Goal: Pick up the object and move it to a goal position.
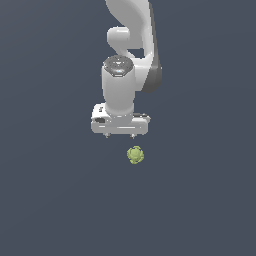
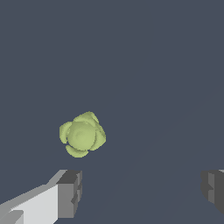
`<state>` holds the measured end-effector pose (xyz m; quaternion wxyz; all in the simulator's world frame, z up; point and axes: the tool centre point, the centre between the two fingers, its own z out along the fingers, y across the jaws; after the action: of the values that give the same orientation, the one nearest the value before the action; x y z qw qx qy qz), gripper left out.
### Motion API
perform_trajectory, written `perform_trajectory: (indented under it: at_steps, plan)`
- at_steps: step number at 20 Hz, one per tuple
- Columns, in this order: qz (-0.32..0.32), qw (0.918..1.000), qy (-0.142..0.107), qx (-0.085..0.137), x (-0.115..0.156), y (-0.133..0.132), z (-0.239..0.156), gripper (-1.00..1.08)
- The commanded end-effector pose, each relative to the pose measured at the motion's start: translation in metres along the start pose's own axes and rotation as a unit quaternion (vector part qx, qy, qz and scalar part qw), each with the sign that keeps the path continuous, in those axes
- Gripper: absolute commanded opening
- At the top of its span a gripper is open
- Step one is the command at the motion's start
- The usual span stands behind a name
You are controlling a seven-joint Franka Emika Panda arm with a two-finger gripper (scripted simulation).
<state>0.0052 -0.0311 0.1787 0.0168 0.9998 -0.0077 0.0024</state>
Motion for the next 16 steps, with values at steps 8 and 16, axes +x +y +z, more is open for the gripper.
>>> perform_trajectory:
  at_steps: [8,16]
  plan:
    - [-0.008,1.0000,-0.004,-0.001,-0.001,0.001,0.005,1.00]
    - [-0.069,0.9976,-0.004,0.001,0.002,-0.016,0.025,1.00]
